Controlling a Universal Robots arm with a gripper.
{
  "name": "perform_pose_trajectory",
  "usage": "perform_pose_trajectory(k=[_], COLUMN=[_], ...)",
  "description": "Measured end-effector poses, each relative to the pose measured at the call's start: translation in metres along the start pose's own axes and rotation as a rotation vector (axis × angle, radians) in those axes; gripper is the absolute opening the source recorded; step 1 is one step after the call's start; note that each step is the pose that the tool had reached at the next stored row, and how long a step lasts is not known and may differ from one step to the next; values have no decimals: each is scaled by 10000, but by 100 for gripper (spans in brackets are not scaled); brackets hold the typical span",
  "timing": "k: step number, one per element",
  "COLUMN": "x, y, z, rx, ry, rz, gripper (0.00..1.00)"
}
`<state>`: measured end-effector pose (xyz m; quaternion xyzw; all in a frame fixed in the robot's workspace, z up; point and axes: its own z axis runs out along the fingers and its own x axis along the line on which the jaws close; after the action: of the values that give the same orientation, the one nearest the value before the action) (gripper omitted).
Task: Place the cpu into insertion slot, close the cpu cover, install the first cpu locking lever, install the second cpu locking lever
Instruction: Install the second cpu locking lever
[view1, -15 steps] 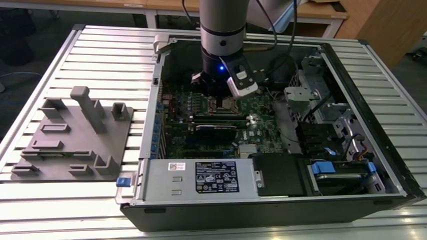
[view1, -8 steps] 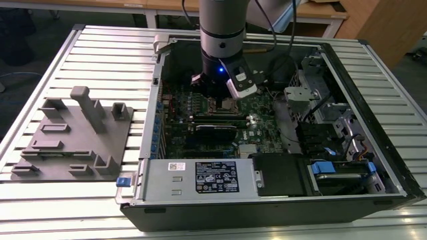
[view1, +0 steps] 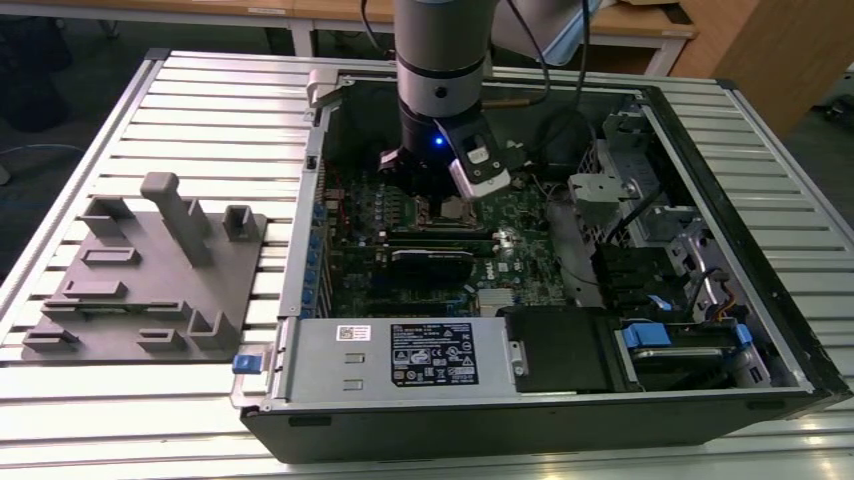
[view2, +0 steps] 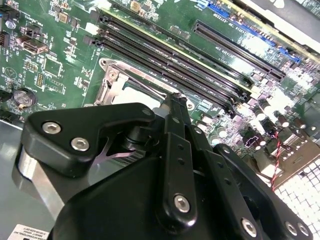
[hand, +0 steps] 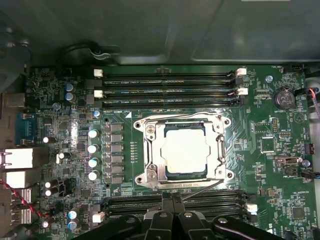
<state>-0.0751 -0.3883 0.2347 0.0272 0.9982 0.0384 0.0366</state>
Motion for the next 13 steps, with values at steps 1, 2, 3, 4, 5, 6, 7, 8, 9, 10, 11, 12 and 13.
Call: perform_pose_trajectory(k=[1, 2, 3, 4, 5, 6, 7, 8, 9, 10, 11, 12, 13], x=[0, 0, 1, 2, 2, 2, 2, 2, 2, 2, 2, 2, 2], y=[0, 0, 0, 0, 0, -1, -1, -1, -1, -1, 0, -1, -1], z=[0, 0, 0, 0, 0, 1, 2, 1, 1, 2, 2, 2, 2], rx=[0, 0, 0, 0, 0, 2, 6, 10, 10, 10, 8, 9, 9], ry=[0, 0, 0, 0, 5, 58, 119, 140, 143, 147, 149, 153, 156], rz=[-2, -2, -1, 0, 0, 4, 10, 11, 12, 11, 11, 12, 12], gripper=[11, 11, 11, 11, 11, 11, 11, 11, 11, 11, 11, 11, 11])
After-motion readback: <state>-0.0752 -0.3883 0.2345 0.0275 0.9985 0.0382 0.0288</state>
